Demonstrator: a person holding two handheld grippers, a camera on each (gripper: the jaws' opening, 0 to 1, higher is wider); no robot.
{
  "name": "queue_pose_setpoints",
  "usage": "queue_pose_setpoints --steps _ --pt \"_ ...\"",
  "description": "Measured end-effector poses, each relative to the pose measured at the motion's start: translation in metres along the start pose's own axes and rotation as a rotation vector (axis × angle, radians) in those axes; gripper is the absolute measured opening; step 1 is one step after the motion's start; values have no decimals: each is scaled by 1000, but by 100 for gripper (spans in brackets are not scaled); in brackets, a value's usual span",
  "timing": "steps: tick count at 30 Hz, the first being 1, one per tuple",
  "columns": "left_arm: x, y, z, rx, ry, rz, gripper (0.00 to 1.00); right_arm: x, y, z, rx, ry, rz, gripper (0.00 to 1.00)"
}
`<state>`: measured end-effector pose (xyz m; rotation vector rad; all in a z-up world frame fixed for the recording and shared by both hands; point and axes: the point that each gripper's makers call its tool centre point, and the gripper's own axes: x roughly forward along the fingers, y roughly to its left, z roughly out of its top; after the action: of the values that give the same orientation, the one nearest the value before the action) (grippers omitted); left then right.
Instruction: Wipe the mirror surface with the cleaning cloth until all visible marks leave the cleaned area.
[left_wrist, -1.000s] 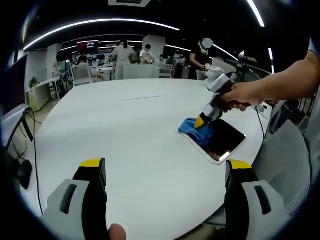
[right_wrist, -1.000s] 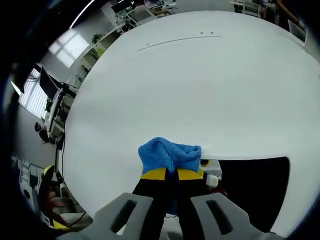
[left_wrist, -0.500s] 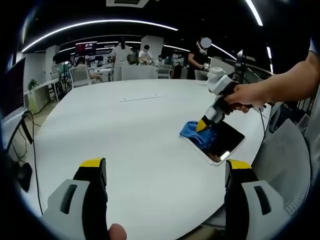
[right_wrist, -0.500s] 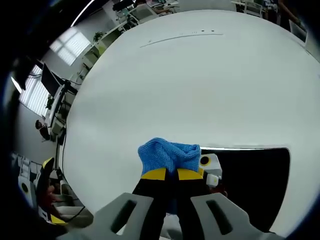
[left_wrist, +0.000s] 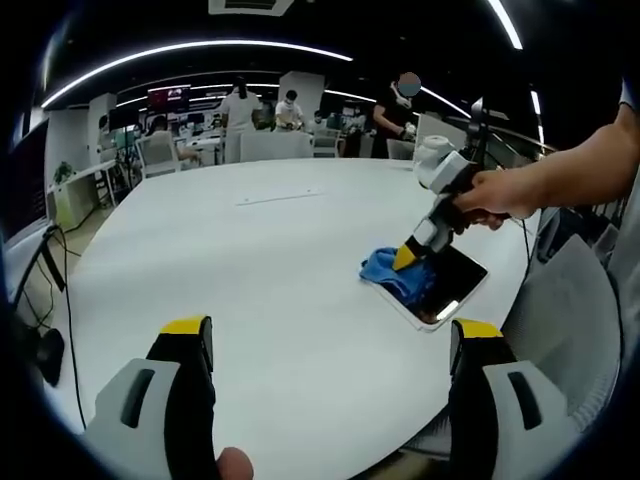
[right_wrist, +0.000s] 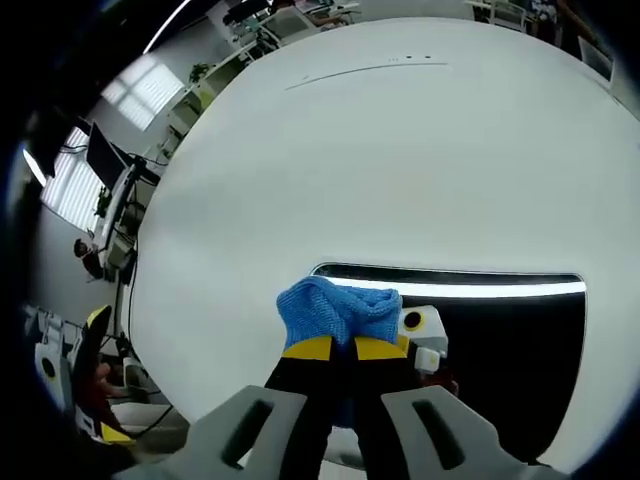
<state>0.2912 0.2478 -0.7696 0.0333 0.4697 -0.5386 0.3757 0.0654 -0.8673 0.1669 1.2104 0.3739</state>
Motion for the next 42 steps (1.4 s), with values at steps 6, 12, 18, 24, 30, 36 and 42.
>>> queue_pose_setpoints --steps 6,12,18,24,30,36,42 --pt "1 -2 0 4 2 -2 98 -2 1 -5 -3 2 5 0" --pt "1 -2 2 7 0 -1 98 -4 4 -11 2 21 12 0" --pt "1 -4 3 11 -2 -4 98 -3 4 -15 -5 30 14 0" --pt "2 -6 5 17 -3 -7 98 -1 4 -17 -14 33 13 0" --pt "2 -6 6 19 -5 -8 98 -2 4 -17 -3 24 29 0" --pt "0 -8 5 19 -4 -10 98 -5 2 -18 -35 17 18 0" --pt "-1 -9 6 22 -5 -9 98 -12 -9 -20 -19 7 17 0"
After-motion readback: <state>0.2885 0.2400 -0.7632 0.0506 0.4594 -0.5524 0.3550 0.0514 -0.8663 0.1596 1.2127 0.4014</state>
